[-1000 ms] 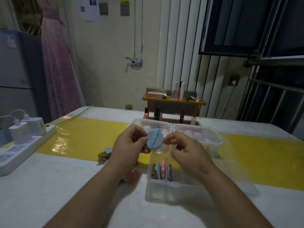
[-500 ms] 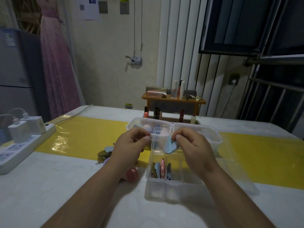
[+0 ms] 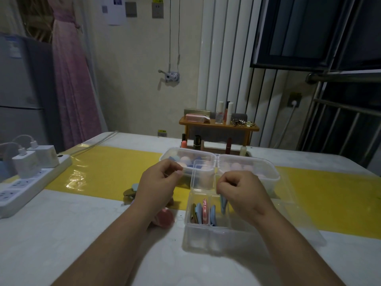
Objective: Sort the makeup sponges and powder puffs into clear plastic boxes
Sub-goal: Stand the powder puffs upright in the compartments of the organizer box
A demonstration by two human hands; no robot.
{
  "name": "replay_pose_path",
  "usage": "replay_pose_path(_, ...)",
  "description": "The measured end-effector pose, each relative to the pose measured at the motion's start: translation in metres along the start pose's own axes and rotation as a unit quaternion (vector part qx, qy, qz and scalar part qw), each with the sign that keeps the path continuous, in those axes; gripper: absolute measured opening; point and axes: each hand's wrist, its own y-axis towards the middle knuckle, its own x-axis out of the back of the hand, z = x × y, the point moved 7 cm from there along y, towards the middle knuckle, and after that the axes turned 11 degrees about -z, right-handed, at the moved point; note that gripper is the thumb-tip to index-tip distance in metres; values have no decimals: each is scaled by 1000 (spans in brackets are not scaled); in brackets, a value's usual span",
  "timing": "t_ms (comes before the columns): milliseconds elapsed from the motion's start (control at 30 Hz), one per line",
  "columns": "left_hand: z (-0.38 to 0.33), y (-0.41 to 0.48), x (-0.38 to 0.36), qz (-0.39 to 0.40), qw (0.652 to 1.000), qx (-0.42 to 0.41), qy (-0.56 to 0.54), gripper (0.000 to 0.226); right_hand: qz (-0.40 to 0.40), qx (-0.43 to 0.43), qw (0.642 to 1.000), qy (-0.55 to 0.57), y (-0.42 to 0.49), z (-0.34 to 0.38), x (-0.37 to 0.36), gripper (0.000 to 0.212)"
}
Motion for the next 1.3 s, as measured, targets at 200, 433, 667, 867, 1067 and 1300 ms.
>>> replay_pose_path(200, 3, 1, 2, -9, 1000, 8, -9, 14, 40, -5, 999, -22, -2, -2, -6, 19)
replay_pose_path(433, 6, 1, 3, -7, 1000, 21, -18, 18, 61, -10, 997, -34, -3, -1, -8, 18)
replay_pose_path(667, 5, 1, 3, -1, 1000, 24, -12, 16, 132, -15, 981, -140, -8, -6, -18, 8)
replay_pose_path(867, 5, 0, 4, 1, 999, 37, -9, 15, 125, 2, 975, -186, -9, -3, -18, 19)
replay_pose_path(1067, 11, 3, 9, -3, 997, 77, -23, 15, 123, -3, 978, -168, -8, -4, -18, 23)
replay_pose_path(1300, 26, 8, 13, -9, 988, 73, 139, 23, 87, -1, 989, -122, -7, -2, -13, 25)
